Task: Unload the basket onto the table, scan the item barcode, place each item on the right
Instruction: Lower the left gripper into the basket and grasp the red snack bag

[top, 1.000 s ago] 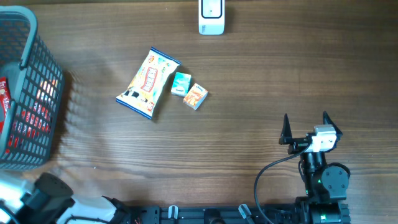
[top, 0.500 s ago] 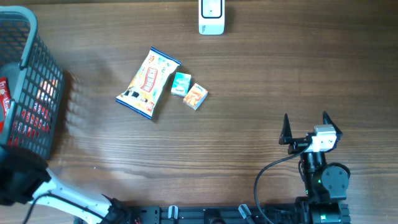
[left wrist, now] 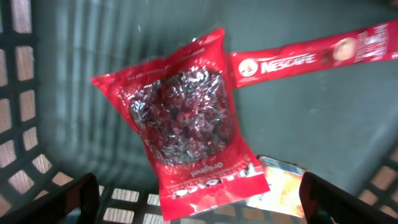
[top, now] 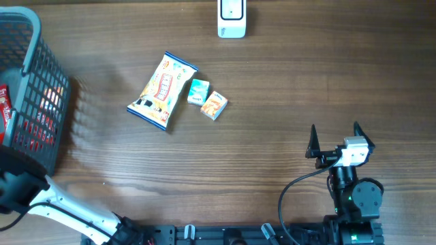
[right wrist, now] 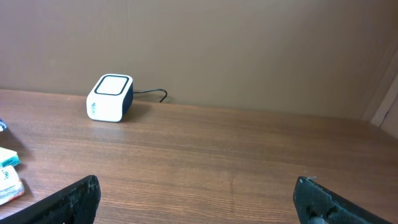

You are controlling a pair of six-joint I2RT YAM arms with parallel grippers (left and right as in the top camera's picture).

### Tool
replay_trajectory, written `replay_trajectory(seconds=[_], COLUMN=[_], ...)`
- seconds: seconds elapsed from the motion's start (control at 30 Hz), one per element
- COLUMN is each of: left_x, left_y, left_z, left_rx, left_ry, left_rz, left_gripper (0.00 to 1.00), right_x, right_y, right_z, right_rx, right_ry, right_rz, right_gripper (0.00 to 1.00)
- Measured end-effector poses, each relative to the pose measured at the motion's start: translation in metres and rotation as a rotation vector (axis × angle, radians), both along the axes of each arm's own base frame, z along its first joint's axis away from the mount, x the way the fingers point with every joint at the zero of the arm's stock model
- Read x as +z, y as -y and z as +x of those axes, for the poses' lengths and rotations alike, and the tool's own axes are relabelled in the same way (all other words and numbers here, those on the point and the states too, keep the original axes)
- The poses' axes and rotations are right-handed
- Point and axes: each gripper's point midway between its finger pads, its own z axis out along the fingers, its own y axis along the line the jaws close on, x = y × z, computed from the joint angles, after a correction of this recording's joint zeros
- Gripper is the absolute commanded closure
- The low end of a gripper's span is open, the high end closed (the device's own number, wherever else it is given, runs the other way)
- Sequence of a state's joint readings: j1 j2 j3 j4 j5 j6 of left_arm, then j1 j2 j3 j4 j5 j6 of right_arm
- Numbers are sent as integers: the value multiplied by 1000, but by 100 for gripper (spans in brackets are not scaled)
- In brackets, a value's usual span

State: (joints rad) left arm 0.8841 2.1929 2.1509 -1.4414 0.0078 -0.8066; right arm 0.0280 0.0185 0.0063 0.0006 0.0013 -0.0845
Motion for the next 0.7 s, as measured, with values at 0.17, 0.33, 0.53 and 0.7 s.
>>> replay_trajectory(seconds=[0.17,0.33,0.53,0.7], left_x=[-26,-52,-77,-86], left_y=[13,26,34,31], left_z=[1,6,10,10], left_rx=[-16,-42,-61,-57], left_ry=[-24,-40,-46,-39], left_rz=[-48,-78,-84,-70], left_gripper=[0,0,0,0], right_x=[0,0,0,0], right_y=[0,0,0,0], right_z=[0,0,0,0], right_rx=[0,0,0,0], right_ry=[0,0,0,0], right_rz=[0,0,0,0], right_gripper=[0,0,0,0])
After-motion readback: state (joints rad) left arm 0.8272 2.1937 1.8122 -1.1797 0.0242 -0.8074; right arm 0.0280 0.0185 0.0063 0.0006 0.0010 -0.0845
